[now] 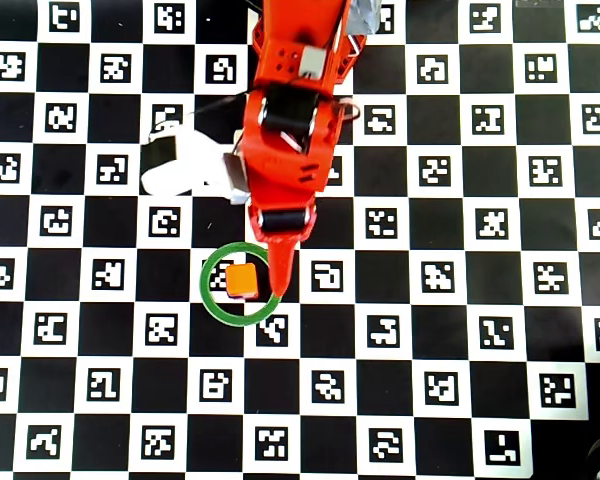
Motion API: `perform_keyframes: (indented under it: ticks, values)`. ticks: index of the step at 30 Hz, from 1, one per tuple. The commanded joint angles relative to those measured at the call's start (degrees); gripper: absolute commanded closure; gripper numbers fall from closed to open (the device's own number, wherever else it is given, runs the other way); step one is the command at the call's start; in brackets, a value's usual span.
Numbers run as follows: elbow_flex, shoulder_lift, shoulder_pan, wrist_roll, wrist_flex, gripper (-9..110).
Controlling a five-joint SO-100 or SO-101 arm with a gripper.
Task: Grab the red cube then put it in the green circle then put the blue cube on top and finally the orange cube on top
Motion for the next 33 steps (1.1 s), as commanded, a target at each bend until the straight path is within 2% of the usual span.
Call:
perform_keyframes:
  ticks: [1, 6, 10, 13, 16, 18, 25, 29, 33]
  values:
    - [10.0, 12.7, -0.4, -6.2, -9.8, 75]
    - [23.8, 24.2, -2.8, -17.0, -17.8, 94]
    - [31.5, 31.6, -4.5, -18.6, -22.2, 108]
    - [38.1, 36.4, -5.0, -21.2, -27.6, 108]
    - [47.7, 41.2, -6.2, -28.8, -35.6, 108]
    - [52.6, 44.5, -7.7, -31.0, -36.0, 108]
    - [59.2, 52.5, -9.8, -37.0, -24.6, 108]
    - [59.2, 57.0, -11.4, -46.1, -11.3, 108]
    - [59.2, 62.2, -11.9, -48.5, 1.8, 108]
